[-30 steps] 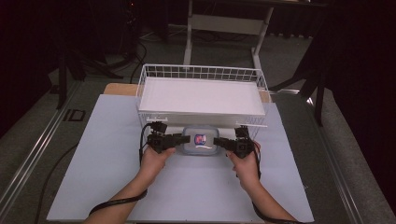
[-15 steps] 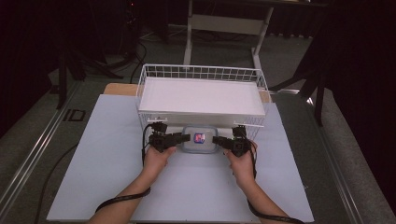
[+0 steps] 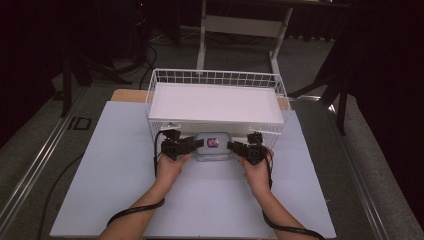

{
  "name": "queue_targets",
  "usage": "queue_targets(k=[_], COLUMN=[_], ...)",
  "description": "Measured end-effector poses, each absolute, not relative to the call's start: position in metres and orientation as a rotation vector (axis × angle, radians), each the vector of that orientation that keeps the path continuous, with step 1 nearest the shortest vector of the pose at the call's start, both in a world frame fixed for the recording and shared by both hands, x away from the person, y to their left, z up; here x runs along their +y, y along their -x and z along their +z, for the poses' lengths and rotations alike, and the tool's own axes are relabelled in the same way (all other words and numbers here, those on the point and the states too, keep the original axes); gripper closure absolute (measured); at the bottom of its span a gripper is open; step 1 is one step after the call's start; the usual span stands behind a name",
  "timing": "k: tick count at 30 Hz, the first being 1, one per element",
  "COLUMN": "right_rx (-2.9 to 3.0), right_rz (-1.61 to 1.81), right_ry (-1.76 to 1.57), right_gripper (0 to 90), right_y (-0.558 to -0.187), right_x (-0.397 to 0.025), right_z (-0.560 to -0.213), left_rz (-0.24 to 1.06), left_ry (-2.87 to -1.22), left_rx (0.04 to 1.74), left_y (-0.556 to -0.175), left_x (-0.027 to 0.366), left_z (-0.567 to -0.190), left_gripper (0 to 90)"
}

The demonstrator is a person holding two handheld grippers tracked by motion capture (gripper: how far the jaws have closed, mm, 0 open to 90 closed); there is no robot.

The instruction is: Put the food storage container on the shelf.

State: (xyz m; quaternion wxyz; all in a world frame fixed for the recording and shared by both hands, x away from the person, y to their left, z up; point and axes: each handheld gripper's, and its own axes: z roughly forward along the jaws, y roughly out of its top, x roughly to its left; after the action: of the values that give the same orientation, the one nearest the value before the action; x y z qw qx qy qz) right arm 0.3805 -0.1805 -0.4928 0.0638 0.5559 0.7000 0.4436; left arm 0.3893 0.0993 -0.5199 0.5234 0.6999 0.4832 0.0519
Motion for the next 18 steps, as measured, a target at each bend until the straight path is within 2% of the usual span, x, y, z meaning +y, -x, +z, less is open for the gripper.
queue_targets(k=[9, 14, 16, 18], right_rx=[2.106, 2.137, 2.152, 2.178], right_rz=[1.394, 1.407, 1.427, 1.441], right_ry=[-1.585, -1.505, -1.474, -1.436], right_gripper=[50.2, 50.2, 51.1, 51.9], right_y=[-0.368, -0.351, -0.344, -0.338], right_x=[-0.184, -0.183, -0.18, -0.177], right_z=[-0.487, -0.482, -0.48, -0.48], left_rz=[0.226, 0.249, 0.234, 0.216], left_ry=[-1.674, -1.7, -1.711, -1.734], left_rx=[1.167, 1.135, 1.092, 1.018], left_y=[-0.38, -0.364, -0.356, -0.347], left_x=[0.1, 0.105, 0.107, 0.109], left_z=[-0.516, -0.511, -0.509, -0.506], left_gripper=[45.3, 37.9, 32.4, 30.6])
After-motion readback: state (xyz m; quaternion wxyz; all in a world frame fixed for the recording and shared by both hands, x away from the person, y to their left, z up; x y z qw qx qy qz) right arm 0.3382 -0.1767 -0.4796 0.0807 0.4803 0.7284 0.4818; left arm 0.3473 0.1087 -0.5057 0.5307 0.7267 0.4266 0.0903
